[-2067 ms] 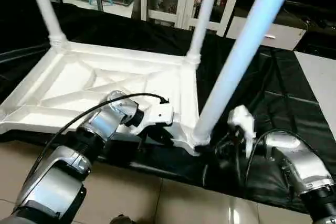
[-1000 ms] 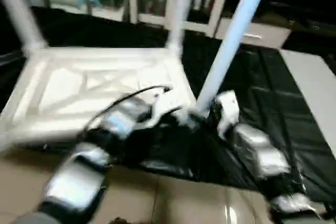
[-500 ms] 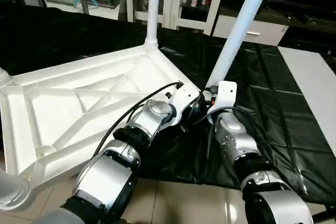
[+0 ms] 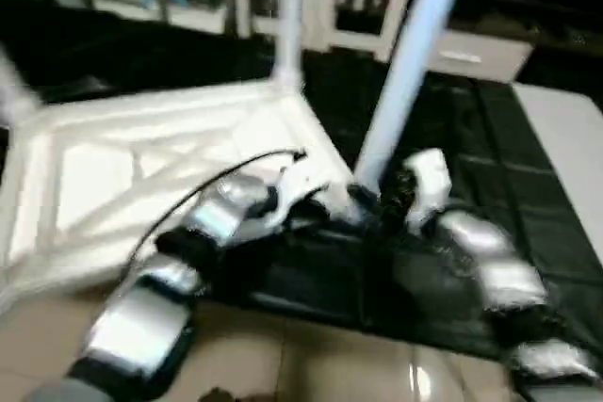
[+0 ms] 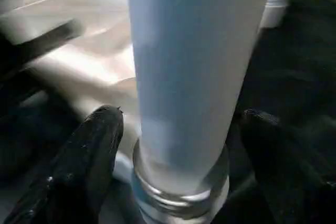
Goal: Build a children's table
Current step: Rotate leg to tighten
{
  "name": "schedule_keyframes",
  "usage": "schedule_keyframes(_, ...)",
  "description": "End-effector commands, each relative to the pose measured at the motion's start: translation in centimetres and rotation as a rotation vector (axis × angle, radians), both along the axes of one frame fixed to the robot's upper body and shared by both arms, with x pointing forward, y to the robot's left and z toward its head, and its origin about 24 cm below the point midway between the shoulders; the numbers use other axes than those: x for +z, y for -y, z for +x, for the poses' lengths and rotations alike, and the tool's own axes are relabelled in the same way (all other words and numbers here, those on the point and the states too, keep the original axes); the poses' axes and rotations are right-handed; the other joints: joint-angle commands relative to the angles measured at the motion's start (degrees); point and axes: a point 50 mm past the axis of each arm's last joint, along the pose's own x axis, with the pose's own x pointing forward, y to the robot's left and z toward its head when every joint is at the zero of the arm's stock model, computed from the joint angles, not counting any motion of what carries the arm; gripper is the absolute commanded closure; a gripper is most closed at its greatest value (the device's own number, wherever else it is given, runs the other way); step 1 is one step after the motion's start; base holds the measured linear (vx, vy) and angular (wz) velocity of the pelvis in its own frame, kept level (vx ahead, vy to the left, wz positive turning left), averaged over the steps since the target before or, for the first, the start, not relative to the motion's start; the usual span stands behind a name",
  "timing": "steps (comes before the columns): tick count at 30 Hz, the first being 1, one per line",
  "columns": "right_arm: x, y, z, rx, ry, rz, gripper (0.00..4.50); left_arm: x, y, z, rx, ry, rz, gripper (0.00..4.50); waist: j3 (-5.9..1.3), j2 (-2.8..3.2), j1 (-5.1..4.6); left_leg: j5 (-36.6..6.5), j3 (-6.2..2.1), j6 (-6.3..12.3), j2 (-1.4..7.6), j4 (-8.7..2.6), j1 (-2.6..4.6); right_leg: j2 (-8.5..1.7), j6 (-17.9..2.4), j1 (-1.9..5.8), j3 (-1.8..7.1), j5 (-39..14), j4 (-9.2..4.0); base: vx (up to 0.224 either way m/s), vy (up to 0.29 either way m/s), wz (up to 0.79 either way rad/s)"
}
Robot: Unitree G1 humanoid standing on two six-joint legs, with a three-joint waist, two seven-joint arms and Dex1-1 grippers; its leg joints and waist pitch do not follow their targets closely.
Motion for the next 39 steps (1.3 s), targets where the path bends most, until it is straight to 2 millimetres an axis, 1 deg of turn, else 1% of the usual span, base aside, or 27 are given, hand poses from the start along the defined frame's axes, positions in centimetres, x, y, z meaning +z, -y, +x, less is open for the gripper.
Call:
schedule_keyframes(1,0.3,-0.5,-0.8,0.118,-0.012,-0.001,0.72,-0.6,0.8,-1.3,-0.160,-0.051,0.056,4.50,-4.14,0.35,-0.05,-13.4,-1.04,3.73,2.77,-3.99,1.03,-3.58,-13.6,2.67,2.48,-8.9,-3.41,0.000,0.000,0.00)
schedule_keyframes(2,0.3,-0.4,-1.3,0.162,-0.026,-0.017,0.72,-0.6,0.5,-1.5,-0.191,-0.061,0.070,4.50,-3.98,0.30,-0.18,-14.2,-0.98,3.35,2.66,-4.12,0.89,-3.53,-13.9,2.58,2.50,-9.7,-3.48,0.000,0.000,0.00)
schedule_keyframes(3,0.2,-0.2,-1.8,0.205,-0.046,-0.026,0.72,-0.5,0.2,-1.7,-0.221,-0.067,0.079,4.50,-3.90,0.37,0.03,-15.4,-1.01,2.73,2.75,-4.20,1.11,-3.65,-13.5,2.54,2.53,-11.5,-3.74,0.000,0.000,0.00)
schedule_keyframes(4,0.2,-0.1,-2.2,0.236,-0.071,-0.030,0.72,-0.4,-0.1,-1.9,-0.248,-0.076,0.089,4.50,-3.85,0.21,0.01,-15.9,-1.04,2.48,2.80,-4.27,1.11,-3.68,-13.3,2.57,2.55,-12.3,-3.75,0.000,0.000,0.00)
schedule_keyframes(5,0.0,0.0,-2.6,0.270,-0.098,-0.045,0.72,-0.2,-0.6,-2.1,-0.271,-0.086,0.109,4.50,-3.88,0.30,0.11,-16.4,-1.05,2.05,2.82,-4.32,1.21,-3.71,-13.0,2.53,2.59,-13.2,-3.80,0.000,0.000,0.00)
schedule_keyframes(6,-0.1,0.0,-2.6,0.271,-0.099,-0.046,0.72,-0.2,-0.6,-2.1,-0.272,-0.086,0.110,4.50,-3.92,0.39,0.17,-16.6,-1.11,1.77,2.88,-4.33,1.28,-3.75,-13.0,2.51,2.59,-13.3,-3.74,0.000,0.000,0.00)
schedule_keyframes(7,-0.1,0.0,-2.6,0.271,-0.099,-0.046,0.72,-0.2,-0.6,-2.1,-0.272,-0.086,0.110,4.50,-3.89,0.34,0.13,-16.5,-1.02,1.67,2.84,-4.33,1.26,-3.70,-12.9,2.40,2.64,-13.3,-3.79,0.000,0.000,0.00)
schedule_keyframes(8,-0.4,0.0,-3.0,0.310,-0.132,-0.074,0.72,0.1,-1.1,-2.2,-0.293,-0.096,0.130,4.50,-3.92,0.11,0.41,-16.1,-1.02,1.26,2.79,-4.26,1.23,-3.84,-12.8,2.46,2.65,-13.4,-3.72,0.000,0.000,0.00)
schedule_keyframes(11,-0.6,-0.4,-2.7,0.295,-0.111,-0.113,0.72,0.3,-1.4,-2.3,-0.300,-0.092,0.141,4.50,-3.93,0.12,0.45,-15.6,-0.98,0.78,2.76,-4.24,1.19,-3.88,-12.5,2.28,2.65,-13.9,-3.67,0.000,0.000,0.00)
schedule_keyframes(12,-0.7,-0.6,-2.5,0.294,-0.099,-0.130,0.72,0.3,-1.4,-2.3,-0.300,-0.090,0.143,4.50,-3.90,0.08,0.45,-16.0,-0.96,0.39,2.66,-4.21,1.19,-3.89,-12.2,2.19,2.64,-15.0,-3.80,0.000,0.000,0.00)
schedule_keyframes(14,-0.8,-0.8,-2.5,0.302,-0.097,-0.149,0.72,0.3,-1.3,-2.4,-0.295,-0.089,0.138,4.50,-3.90,0.04,0.45,-16.3,-1.02,0.03,2.67,-4.24,1.20,-3.91,-11.8,2.24,2.63,-15.8,-3.85,0.000,0.000,0.00)
schedule_keyframes(16,-0.9,-1.0,-2.2,0.296,-0.096,-0.171,0.72,0.3,-1.3,-2.4,-0.296,-0.089,0.137,4.50,-3.96,0.05,0.32,-15.7,-1.07,-0.02,2.61,-4.23,1.11,-3.86,-11.6,2.31,2.61,-15.3,-3.73,0.000,0.000,0.00)
schedule_keyframes(18,-0.8,-1.0,-2.1,0.291,-0.092,-0.166,0.72,0.3,-1.3,-2.4,-0.296,-0.089,0.138,4.50,-4.03,0.13,0.32,-15.1,-1.00,0.12,2.64,-4.15,1.25,-3.78,-12.0,2.28,2.64,-13.8,-3.60,0.000,0.000,0.00)
schedule_keyframes(19,-0.8,-1.1,-2.0,0.288,-0.091,-0.162,0.87,0.3,-1.3,-2.5,-0.296,-0.089,0.139,4.50,-4.03,0.13,0.32,-15.1,-1.00,0.12,2.64,-4.15,1.25,-3.78,-12.0,2.28,2.64,-13.8,-3.60,0.000,0.000,0.00)
schedule_keyframes(20,-0.6,-1.1,-1.9,0.288,-0.089,-0.151,0.97,0.3,-1.3,-2.5,-0.296,-0.090,0.140,4.50,-4.07,0.03,0.35,-14.5,-0.93,0.41,2.58,-4.07,1.19,-3.64,-12.4,2.35,2.60,-12.1,-3.40,0.000,0.000,0.00)
schedule_keyframes(21,-0.5,-1.1,-1.9,0.291,-0.089,-0.142,1.05,0.3,-1.3,-2.5,-0.295,-0.091,0.140,4.50,-4.12,0.06,0.39,-14.2,-0.95,0.54,2.60,-4.05,1.15,-3.69,-12.6,2.45,2.59,-11.5,-3.28,0.000,0.000,0.00)
schedule_keyframes(22,-0.4,-1.1,-1.9,0.294,-0.088,-0.139,1.08,0.4,-1.3,-2.5,-0.295,-0.092,0.140,4.50,-4.10,0.04,0.37,-14.1,-0.92,0.68,2.56,-4.02,1.12,-3.63,-12.6,2.43,2.58,-11.5,-3.30,0.000,0.000,0.00)
schedule_keyframes(24,-0.4,-1.1,-1.8,0.296,-0.088,-0.142,1.30,0.4,-1.4,-2.5,-0.294,-0.093,0.142,4.50,-4.07,-0.04,0.35,-14.0,-0.91,0.89,2.51,-3.98,1.09,-3.67,-12.5,2.46,2.59,-12.1,-3.37,0.000,0.000,0.00)
schedule_keyframes(25,-0.5,-1.1,-1.9,0.302,-0.091,-0.150,1.30,0.4,-1.5,-2.5,-0.293,-0.094,0.144,4.50,-4.09,-0.08,0.36,-14.0,-0.89,0.88,2.52,-3.97,1.11,-3.70,-12.4,2.47,2.59,-12.2,-3.40,0.000,0.000,0.00)
schedule_keyframes(27,-0.7,-0.9,-2.0,0.315,-0.101,-0.161,1.57,0.3,-1.6,-2.6,-0.292,-0.096,0.149,4.50,-4.14,-0.07,0.38,-13.8,-0.91,0.88,2.54,-3.92,1.14,-3.70,-12.4,2.48,2.59,-12.2,-3.35,0.000,0.000,0.00)
schedule_keyframes(32,-1.0,-0.9,-2.3,0.338,-0.122,-0.167,1.73,0.3,-1.9,-2.7,-0.291,-0.104,0.162,4.50,-4.21,-0.08,0.37,-12.8,-0.89,1.14,2.51,-3.83,1.09,-3.58,-12.8,2.56,2.54,-10.4,-3.10,0.000,0.000,0.00)
schedule_keyframes(34,-1.3,-0.8,-2.1,0.304,-0.127,-0.178,1.75,0.2,-1.9,-2.6,-0.282,-0.098,0.163,4.50,-4.26,-0.03,0.34,-12.4,-0.85,1.25,2.47,-3.76,1.10,-3.55,-13.0,2.58,2.55,-9.7,-3.01,0.000,0.000,0.00)
schedule_keyframes(35,-1.5,-0.8,-1.8,0.254,-0.127,-0.184,1.77,0.2,-1.9,-2.4,-0.269,-0.088,0.161,4.50,-4.24,-0.03,0.29,-12.5,-0.82,1.18,2.42,-3.75,1.12,-3.57,-13.2,2.52,2.55,-10.0,-3.07,0.000,0.000,0.00)
schedule_keyframes(36,-1.7,-1.0,-1.3,0.188,-0.121,-0.174,1.77,0.1,-1.7,-2.2,-0.233,-0.071,0.153,4.50,-4.17,0.11,0.22,-13.2,-0.88,0.90,2.42,-3.82,1.09,-3.59,-12.9,2.52,2.53,-11.1,-3.20,0.000,0.000,0.00)
schedule_keyframes(37,-1.8,-1.0,-1.1,0.161,-0.119,-0.169,1.77,0.1,-1.6,-2.0,-0.218,-0.065,0.150,4.50,-4.03,0.15,0.08,-14.2,-0.83,0.59,2.44,-3.91,1.15,-3.57,-12.8,2.29,2.56,-12.4,-3.36,0.000,0.000,0.00)
schedule_keyframes(38,-1.9,-1.1,-0.9,0.128,-0.117,-0.163,1.77,0.0,-1.5,-1.9,-0.199,-0.056,0.146,4.50,-3.96,0.02,-0.08,-15.9,-0.97,-0.30,2.30,-4.03,1.15,-3.67,-12.0,2.33,2.53,-15.6,-3.72,0.000,0.000,0.00)
schedule_keyframes(39,-2.2,-1.6,0.1,-0.039,-0.119,-0.103,1.78,-0.1,-0.9,-0.9,-0.070,-0.007,0.110,4.50,-3.80,0.00,-0.36,-17.9,-0.97,-0.94,2.25,-4.08,1.31,-3.68,-11.0,1.99,2.55,-19.3,-4.16,0.000,0.000,0.00)
